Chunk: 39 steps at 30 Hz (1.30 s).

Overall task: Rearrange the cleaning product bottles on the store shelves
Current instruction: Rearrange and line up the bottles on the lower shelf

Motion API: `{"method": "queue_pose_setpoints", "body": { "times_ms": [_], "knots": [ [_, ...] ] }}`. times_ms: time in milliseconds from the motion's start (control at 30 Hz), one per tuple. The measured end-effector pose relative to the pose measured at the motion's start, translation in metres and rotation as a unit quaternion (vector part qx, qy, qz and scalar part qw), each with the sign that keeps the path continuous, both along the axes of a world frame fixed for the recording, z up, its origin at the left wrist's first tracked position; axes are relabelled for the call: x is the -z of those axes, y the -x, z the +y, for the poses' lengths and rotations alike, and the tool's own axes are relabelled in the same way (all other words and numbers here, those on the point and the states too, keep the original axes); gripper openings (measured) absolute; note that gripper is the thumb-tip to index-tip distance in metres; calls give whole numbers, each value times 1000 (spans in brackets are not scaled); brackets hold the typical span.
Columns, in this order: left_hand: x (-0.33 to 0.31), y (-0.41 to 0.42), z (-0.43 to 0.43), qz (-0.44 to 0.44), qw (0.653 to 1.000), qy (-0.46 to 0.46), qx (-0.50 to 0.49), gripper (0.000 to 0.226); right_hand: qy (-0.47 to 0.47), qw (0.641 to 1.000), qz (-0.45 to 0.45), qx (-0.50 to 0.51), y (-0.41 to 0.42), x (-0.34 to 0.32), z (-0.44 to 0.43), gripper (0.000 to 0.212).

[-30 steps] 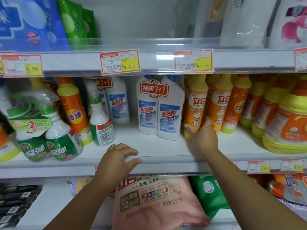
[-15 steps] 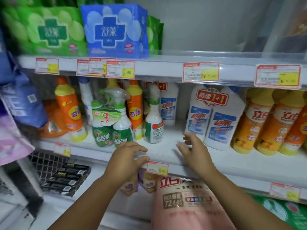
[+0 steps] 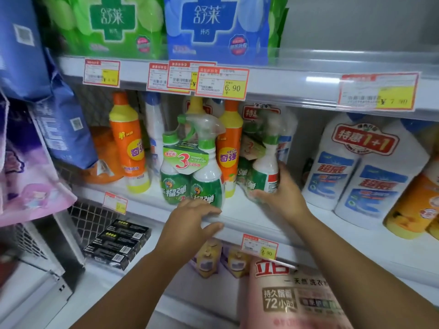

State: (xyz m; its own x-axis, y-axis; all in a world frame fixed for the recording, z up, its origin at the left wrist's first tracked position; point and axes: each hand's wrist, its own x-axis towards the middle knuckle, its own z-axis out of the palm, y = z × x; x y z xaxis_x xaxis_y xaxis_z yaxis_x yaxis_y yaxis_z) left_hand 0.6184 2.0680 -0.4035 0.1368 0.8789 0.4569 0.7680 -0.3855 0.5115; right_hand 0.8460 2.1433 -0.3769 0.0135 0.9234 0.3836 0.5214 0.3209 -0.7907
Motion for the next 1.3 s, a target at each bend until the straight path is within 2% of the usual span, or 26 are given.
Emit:
{"method": "queue_pose_setpoints", "body": {
  "times_ms": [67, 133, 200, 233, 267, 300, 367, 433, 500, 633, 967, 1300],
  "knots": [
    [0, 3, -2, -5, 1000, 5, 4, 31, 20, 1000, -6, 18, -9, -4, 2, 74],
    [0, 7, -4, -13, 1000, 4, 1, 30, 6, 994, -28, 105, -9, -4, -4, 60],
    [-1, 12, -6, -25, 1000, -1, -2, 29, -102, 972, -65, 201, 5, 0, -15, 51],
    [-2, 15, -7, -31, 1000, -4, -6, 28, -159, 963, -73, 203, 17, -1, -21, 48],
    [-2, 17, -8, -33, 999, -6, -12, 28, -181, 966, -71, 168, 30, -3, -22, 47],
    [-3, 19, -8, -31, 999, -7, -21, 28, -163, 979, -50, 112, 43, -9, -20, 47],
    [-2, 22, -8, -23, 999, 0, -36, 29, -58, 998, 38, 8, 64, -24, -9, 53],
    [-2, 26, -8, -25, 999, 4, -42, 30, 23, 992, 114, -46, 77, -35, 4, 60],
    [-4, 28, -8, -29, 999, 2, -43, 30, 43, 990, 112, -70, 83, -37, 15, 64],
    [-8, 27, -9, -21, 999, -10, -46, 30, 21, 996, 70, -53, 75, -31, 15, 55],
    [-12, -21, -13, -14, 1000, -13, 7, 28, 9, 998, 39, 42, -61, -21, -67, 52],
    [-9, -139, -16, 12, 995, -23, 91, 24, -17, 979, 35, 200, -213, -22, -150, 49]
  ]
}}
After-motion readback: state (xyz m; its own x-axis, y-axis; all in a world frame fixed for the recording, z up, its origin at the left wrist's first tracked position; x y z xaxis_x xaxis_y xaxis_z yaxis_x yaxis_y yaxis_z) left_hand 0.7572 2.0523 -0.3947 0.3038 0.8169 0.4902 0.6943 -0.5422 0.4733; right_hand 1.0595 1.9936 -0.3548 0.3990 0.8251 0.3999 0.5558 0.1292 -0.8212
